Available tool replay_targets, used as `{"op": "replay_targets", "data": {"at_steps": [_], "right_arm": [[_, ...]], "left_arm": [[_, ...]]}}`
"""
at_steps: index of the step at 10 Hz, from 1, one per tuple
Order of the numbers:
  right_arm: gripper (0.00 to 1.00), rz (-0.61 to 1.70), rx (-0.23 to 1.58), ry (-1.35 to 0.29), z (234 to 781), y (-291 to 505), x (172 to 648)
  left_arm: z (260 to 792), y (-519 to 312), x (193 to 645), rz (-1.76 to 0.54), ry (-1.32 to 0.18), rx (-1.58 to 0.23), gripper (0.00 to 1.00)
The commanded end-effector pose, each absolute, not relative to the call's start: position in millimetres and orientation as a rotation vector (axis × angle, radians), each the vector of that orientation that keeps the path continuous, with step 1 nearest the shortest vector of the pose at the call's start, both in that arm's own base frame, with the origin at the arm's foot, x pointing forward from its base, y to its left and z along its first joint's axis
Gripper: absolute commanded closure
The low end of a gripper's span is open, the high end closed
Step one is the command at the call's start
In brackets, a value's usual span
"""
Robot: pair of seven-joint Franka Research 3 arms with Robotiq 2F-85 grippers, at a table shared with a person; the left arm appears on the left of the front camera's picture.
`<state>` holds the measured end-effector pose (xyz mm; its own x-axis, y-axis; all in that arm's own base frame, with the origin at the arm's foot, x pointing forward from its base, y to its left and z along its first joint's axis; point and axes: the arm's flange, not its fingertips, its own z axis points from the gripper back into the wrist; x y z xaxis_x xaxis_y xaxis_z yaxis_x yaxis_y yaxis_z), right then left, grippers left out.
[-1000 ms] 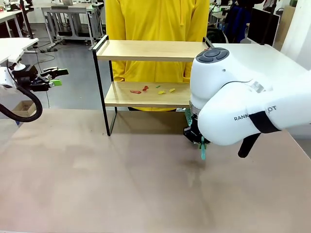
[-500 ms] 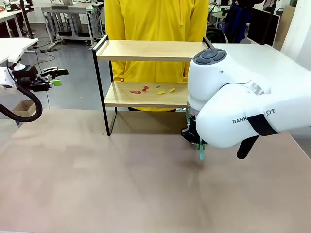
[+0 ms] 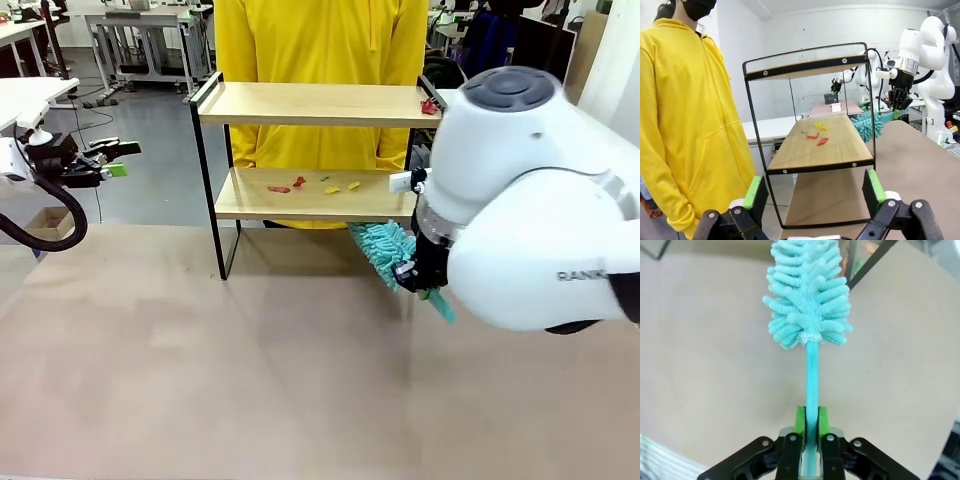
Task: Clean the shelf.
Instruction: Clean the specific section of the Shelf indicated by the human with the Duster.
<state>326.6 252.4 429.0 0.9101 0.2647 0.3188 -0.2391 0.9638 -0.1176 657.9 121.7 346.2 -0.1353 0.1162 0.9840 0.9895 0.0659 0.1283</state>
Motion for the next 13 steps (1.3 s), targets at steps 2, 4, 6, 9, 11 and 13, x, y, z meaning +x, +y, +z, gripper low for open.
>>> {"op": "replay_targets", "data": {"at_steps": [2, 4, 6, 9, 11, 13], "right_arm": [[0.87, 0.518, -0.038, -0.226, 450.1, 216.7, 296.6], [0.87, 0.701, -0.093, -0.173, 473.1, 197.5, 261.0], [0.87, 0.821, -0.097, -0.102, 506.2, 174.8, 220.1], [0.87, 0.964, -0.133, -0.056, 534.4, 147.6, 181.8], [0.87, 1.031, -0.162, -0.096, 543.5, 139.7, 174.7], [0.87, 0.945, -0.141, -0.046, 534.3, 150.0, 174.5]], "left_arm": [[348.4, 121.6, 656.5, -1.209, -1.426, -1.195, 0.00], [348.4, 121.6, 656.5, -1.209, -1.426, -1.195, 0.00], [348.4, 121.6, 656.5, -1.209, -1.426, -1.195, 0.00], [348.4, 121.6, 656.5, -1.209, -1.426, -1.195, 0.00], [348.4, 121.6, 656.5, -1.209, -1.426, -1.195, 0.00], [348.4, 121.6, 656.5, -1.209, -1.426, -1.195, 0.00]]}}
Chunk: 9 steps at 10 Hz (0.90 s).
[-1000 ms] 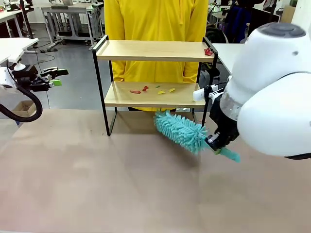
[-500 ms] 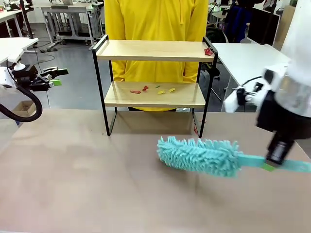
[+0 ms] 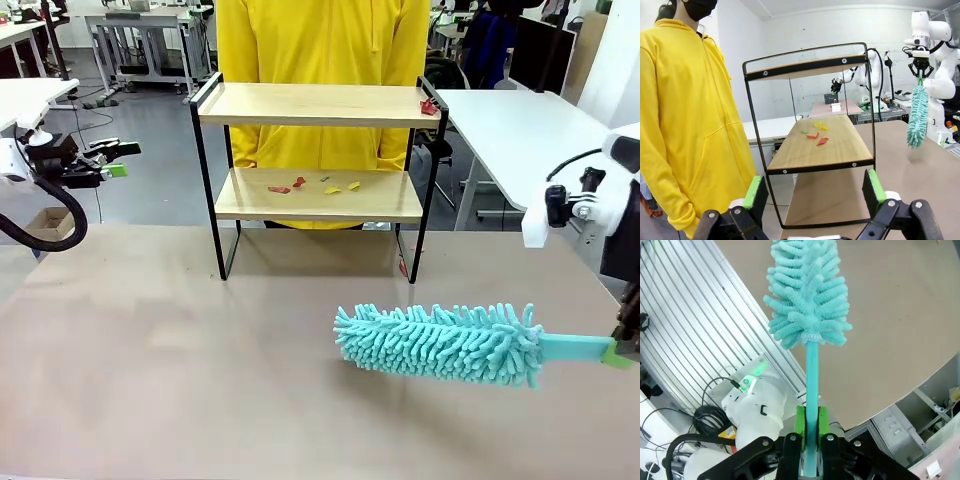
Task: Clean the shelf.
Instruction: Clean the specific section of the Shelf indicated by the human with the Duster.
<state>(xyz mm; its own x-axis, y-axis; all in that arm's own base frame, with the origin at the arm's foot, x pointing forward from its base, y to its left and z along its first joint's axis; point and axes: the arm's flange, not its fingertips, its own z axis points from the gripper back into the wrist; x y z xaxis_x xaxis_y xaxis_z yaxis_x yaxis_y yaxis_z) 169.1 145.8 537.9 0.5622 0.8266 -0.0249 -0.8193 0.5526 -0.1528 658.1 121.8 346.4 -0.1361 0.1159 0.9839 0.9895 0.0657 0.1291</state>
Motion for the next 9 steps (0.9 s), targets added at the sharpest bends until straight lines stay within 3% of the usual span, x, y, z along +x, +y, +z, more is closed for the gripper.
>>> {"op": "replay_targets", "data": {"at_steps": [1, 9], "right_arm": [[0.87, 0.945, -0.141, -0.046, 534.3, 150.0, 174.5], [0.87, 0.945, -0.141, -0.046, 534.3, 150.0, 174.5]], "left_arm": [[348.4, 121.6, 656.5, -1.209, -1.426, -1.195, 0.00], [348.4, 121.6, 656.5, -1.209, -1.426, -1.195, 0.00]]}}
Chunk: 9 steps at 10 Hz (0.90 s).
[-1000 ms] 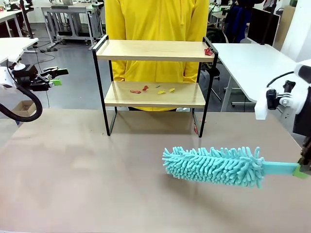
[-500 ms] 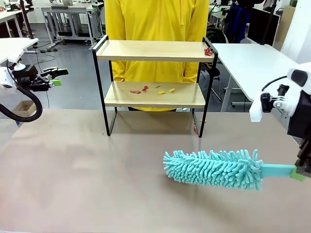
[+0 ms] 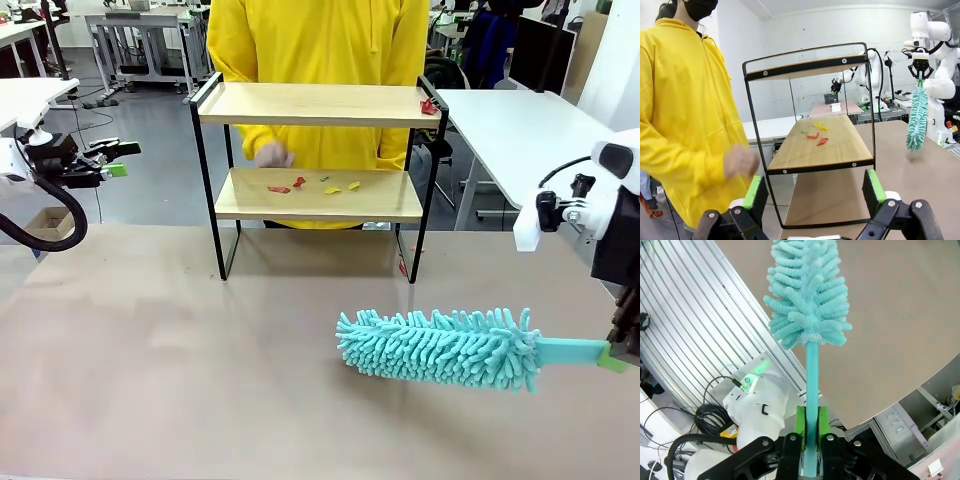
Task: Clean the shelf.
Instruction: Clean the specific section of the Shelf indicated by the human with the Duster.
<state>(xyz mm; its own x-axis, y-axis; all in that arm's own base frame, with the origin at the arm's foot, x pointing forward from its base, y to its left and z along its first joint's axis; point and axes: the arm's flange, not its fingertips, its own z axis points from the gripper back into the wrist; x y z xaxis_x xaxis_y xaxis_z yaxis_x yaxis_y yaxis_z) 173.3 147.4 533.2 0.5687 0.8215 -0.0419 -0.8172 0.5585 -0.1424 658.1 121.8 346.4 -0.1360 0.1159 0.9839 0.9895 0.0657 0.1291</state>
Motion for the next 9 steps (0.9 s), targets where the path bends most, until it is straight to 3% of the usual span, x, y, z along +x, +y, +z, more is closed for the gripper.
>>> {"op": "replay_targets", "data": {"at_steps": [1, 9], "right_arm": [[0.87, 0.945, -0.141, -0.046, 534.3, 150.0, 174.5], [0.87, 0.945, -0.141, -0.046, 534.3, 150.0, 174.5]], "left_arm": [[348.4, 121.6, 656.5, -1.209, -1.426, -1.195, 0.00], [348.4, 121.6, 656.5, -1.209, -1.426, -1.195, 0.00]]}}
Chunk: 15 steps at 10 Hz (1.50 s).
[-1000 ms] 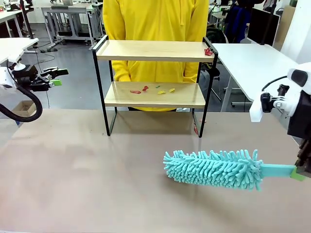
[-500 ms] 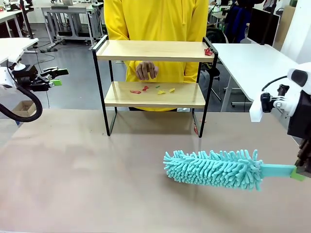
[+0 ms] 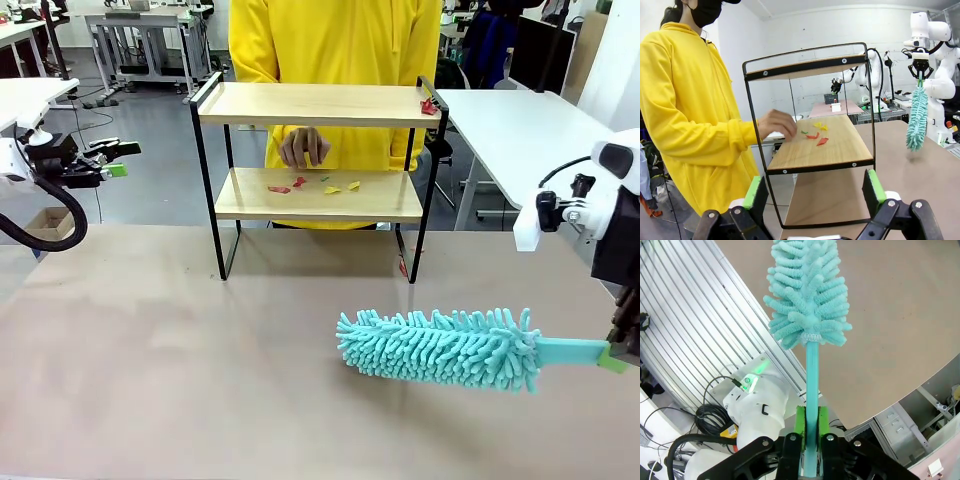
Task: Clean the shelf.
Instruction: Clean the specific section of the Shelf indicated by the human with the Duster.
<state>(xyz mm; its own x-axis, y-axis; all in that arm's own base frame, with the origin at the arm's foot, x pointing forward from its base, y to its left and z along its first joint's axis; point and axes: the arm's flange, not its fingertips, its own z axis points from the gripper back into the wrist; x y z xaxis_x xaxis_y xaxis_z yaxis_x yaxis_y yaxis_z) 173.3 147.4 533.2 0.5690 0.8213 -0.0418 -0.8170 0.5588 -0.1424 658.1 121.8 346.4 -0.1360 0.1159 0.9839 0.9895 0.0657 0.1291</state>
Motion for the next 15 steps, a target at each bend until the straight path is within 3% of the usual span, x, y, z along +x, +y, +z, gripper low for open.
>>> {"op": "replay_targets", "data": {"at_steps": [1, 15], "right_arm": [[0.87, 0.945, -0.141, -0.046, 534.3, 150.0, 174.5], [0.87, 0.945, -0.141, -0.046, 534.3, 150.0, 174.5]], "left_arm": [[348.4, 121.6, 656.5, -1.209, -1.426, -1.195, 0.00], [348.4, 121.6, 656.5, -1.209, -1.426, -1.195, 0.00]]}}
